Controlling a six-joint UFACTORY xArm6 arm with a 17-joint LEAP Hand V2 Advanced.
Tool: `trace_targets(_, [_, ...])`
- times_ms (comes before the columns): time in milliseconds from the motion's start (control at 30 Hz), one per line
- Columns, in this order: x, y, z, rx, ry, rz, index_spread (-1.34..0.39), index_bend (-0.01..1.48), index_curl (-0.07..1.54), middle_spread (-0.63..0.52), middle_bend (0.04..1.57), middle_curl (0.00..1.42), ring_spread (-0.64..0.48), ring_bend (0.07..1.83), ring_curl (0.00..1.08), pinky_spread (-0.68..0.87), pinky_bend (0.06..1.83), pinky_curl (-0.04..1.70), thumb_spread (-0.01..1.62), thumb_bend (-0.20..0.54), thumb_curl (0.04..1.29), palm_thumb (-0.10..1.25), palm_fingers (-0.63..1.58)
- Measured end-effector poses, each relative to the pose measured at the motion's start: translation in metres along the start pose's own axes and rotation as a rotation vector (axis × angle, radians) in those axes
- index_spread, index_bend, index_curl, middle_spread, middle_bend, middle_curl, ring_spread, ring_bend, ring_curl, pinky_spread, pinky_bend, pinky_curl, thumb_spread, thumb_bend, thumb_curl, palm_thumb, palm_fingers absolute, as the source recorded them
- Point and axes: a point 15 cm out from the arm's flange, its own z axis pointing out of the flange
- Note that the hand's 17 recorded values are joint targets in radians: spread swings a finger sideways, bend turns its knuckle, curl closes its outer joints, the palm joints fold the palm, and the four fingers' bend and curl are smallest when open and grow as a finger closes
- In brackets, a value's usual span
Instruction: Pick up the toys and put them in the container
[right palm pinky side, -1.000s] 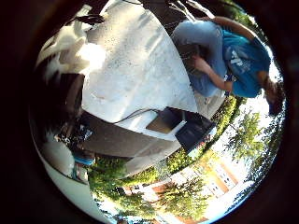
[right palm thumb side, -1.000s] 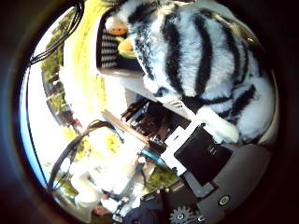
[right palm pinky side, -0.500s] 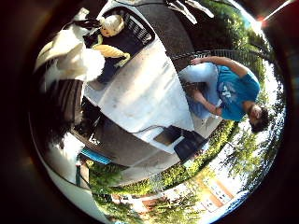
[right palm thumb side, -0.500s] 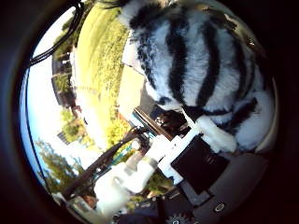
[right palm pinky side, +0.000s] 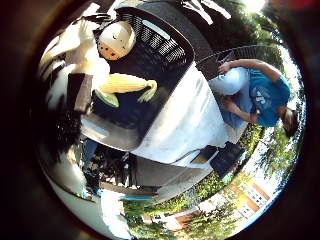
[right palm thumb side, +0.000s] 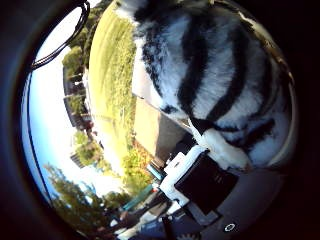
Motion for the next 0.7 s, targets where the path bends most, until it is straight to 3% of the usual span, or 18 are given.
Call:
trace_targets(67, [0.007,0.003,0.016,-0.041,0.007,0.007,-0.90,0.30,1.15,-0.06,0.74,0.78,0.14,1.14,0.64,0.31,1.26,0.85,1.21,-0.032,0.62,0.76,-0.15])
trace_targets(167, [0.010,0.004,0.027,-0.063,0.006,0.005,-0.73,0.15,1.02,0.02,0.45,0.62,0.23,0.86,0.48,0.38,1.11,0.73,1.19,-0.033,0.58,0.74,-0.25])
trace_targets(267, [0.009,0.002,0.032,-0.066,0.007,-0.007,-0.62,0.07,0.85,0.07,0.29,0.52,0.28,0.71,0.40,0.43,0.99,0.65,1.17,-0.032,0.54,0.73,-0.24])
trace_targets(500, [0.010,0.005,0.023,-0.055,-0.002,-0.025,-0.49,0.08,0.59,0.12,0.16,0.41,0.31,0.57,0.33,0.48,0.88,0.55,1.15,-0.027,0.49,0.73,-0.15])
trace_targets(700, [0.018,0.012,-0.028,0.033,0.005,-0.032,-0.46,0.11,0.45,0.12,0.14,0.36,0.32,0.52,0.31,0.49,0.83,0.49,1.14,-0.022,0.47,0.76,-0.11])
